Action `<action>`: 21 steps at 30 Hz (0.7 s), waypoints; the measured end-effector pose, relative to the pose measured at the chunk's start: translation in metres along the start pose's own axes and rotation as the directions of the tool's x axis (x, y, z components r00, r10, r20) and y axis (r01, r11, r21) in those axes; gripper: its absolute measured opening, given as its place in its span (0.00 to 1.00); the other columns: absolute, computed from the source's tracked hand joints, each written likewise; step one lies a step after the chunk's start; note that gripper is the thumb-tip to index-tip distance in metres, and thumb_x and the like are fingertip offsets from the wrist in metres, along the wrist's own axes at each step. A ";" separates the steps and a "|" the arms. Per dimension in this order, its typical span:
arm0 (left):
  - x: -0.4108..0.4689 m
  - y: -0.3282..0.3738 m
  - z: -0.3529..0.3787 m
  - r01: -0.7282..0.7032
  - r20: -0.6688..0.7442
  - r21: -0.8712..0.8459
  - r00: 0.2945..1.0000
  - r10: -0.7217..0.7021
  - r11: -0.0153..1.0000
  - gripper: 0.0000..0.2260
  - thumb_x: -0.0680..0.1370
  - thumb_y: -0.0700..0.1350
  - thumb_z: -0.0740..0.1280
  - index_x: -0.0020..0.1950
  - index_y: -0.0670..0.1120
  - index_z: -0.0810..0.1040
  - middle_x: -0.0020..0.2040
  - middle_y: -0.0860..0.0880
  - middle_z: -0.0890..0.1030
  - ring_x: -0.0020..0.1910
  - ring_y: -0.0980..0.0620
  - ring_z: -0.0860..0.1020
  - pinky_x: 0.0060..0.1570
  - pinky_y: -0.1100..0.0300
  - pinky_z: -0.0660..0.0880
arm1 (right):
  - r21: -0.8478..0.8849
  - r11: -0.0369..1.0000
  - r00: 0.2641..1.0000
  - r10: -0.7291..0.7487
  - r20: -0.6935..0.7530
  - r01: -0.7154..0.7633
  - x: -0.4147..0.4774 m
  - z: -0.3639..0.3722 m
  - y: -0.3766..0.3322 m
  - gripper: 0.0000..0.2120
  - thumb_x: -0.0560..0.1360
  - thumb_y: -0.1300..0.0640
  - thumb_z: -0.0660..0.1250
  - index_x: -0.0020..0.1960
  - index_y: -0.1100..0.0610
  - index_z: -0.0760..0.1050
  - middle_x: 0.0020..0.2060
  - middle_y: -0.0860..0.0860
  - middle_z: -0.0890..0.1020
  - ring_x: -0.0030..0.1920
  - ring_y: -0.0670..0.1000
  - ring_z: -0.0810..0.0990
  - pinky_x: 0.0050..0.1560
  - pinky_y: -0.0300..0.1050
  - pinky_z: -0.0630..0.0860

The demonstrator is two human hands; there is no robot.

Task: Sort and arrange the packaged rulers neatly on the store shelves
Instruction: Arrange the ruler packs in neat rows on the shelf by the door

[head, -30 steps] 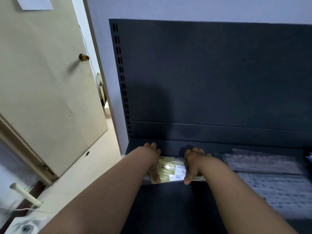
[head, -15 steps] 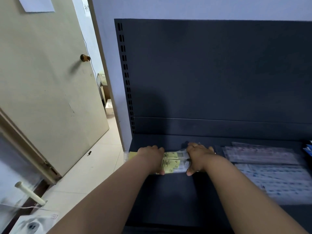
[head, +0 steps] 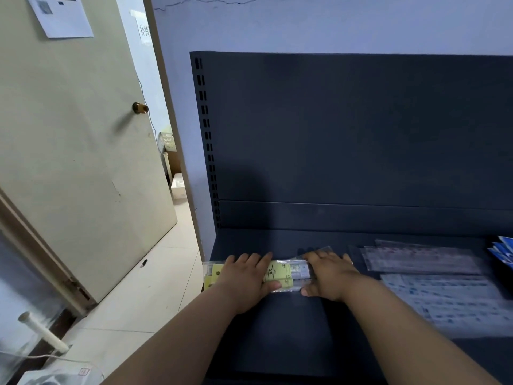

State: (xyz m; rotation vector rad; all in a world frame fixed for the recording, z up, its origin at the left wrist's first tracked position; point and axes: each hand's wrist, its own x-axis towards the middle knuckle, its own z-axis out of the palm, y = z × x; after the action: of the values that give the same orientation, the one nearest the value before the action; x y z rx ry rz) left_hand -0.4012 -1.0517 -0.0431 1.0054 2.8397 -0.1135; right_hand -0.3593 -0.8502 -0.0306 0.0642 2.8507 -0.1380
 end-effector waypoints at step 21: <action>0.025 0.001 -0.032 0.185 0.365 -0.108 0.921 -0.135 0.977 0.38 0.68 0.60 0.73 0.73 0.47 0.62 0.69 0.43 0.65 0.70 0.42 0.62 0.68 0.45 0.60 | -0.144 0.986 0.980 -0.052 0.191 0.080 0.029 -0.024 -0.011 0.44 0.63 0.35 0.73 0.72 0.50 0.60 0.70 0.50 0.63 0.71 0.54 0.59 0.71 0.54 0.54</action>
State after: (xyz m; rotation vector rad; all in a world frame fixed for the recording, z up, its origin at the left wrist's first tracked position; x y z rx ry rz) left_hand -0.4231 -1.0318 -0.0147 0.6449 2.5489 -0.0982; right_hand -0.3943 -0.8583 -0.0150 -0.0720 2.6666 0.0569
